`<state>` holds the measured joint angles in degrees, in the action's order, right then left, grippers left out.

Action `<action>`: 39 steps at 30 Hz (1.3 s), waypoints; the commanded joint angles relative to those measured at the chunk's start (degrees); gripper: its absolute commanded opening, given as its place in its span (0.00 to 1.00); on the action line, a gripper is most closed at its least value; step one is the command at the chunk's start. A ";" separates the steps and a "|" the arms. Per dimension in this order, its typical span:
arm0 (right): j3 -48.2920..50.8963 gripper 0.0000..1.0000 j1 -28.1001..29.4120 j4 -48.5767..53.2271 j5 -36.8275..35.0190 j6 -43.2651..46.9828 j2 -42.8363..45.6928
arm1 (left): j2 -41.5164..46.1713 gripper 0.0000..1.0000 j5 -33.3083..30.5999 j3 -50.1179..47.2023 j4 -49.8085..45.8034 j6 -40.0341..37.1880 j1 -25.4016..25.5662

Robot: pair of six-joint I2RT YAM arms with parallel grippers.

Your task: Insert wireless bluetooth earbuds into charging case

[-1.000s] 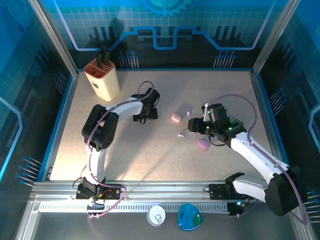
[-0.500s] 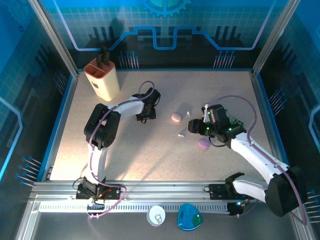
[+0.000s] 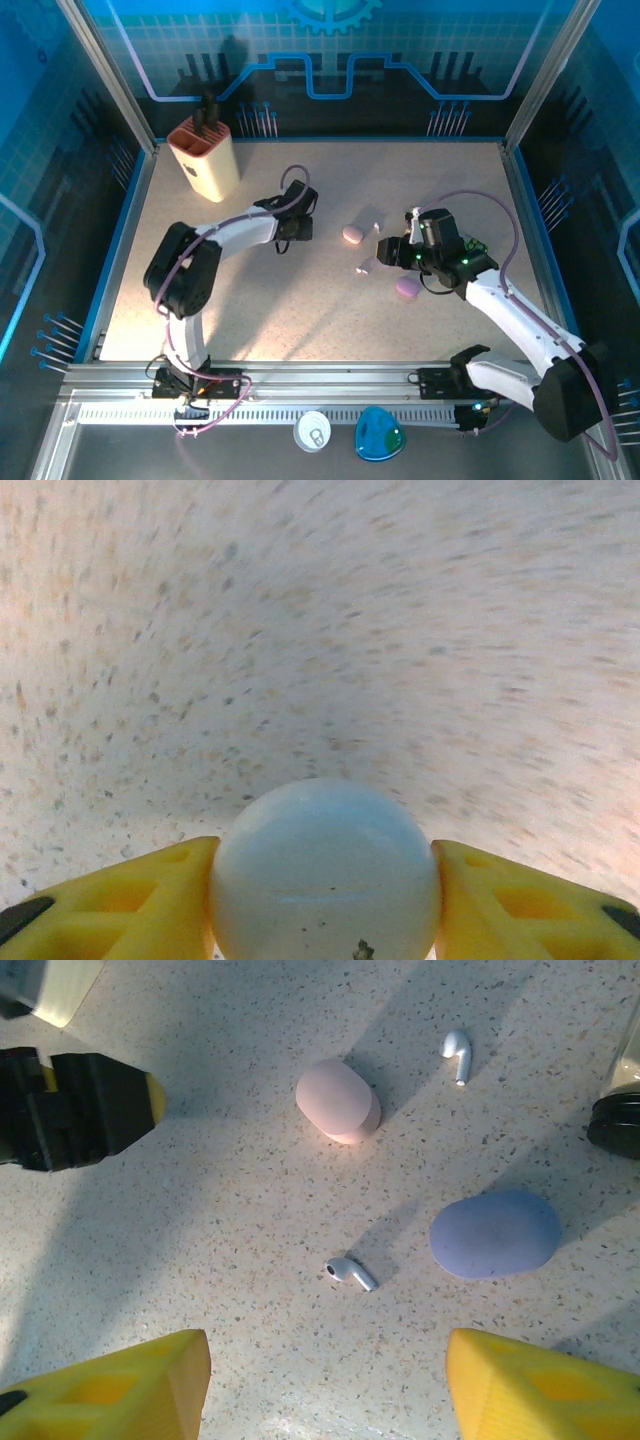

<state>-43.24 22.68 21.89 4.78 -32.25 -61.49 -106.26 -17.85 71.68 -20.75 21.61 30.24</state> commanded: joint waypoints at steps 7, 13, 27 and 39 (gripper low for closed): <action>-2.22 0.64 -2.06 -2.24 5.00 -1.17 2.25 | 13.18 0.52 7.01 -14.76 29.73 -29.70 9.83; -0.64 0.64 -4.84 -4.99 10.21 -4.15 2.70 | 14.97 0.44 19.80 -17.42 36.82 -35.89 12.38; 0.54 0.62 -6.99 -12.68 26.28 -8.61 -3.05 | 15.54 0.47 22.63 -15.97 37.18 -39.16 15.64; -0.16 0.51 -6.12 -12.54 29.51 -4.88 -8.69 | 16.67 0.48 27.96 -15.22 34.83 -38.66 15.99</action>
<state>-42.74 16.19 9.34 32.25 -39.42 -68.79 -91.07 6.61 54.59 14.48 -16.67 45.65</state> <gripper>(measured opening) 0.522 0.486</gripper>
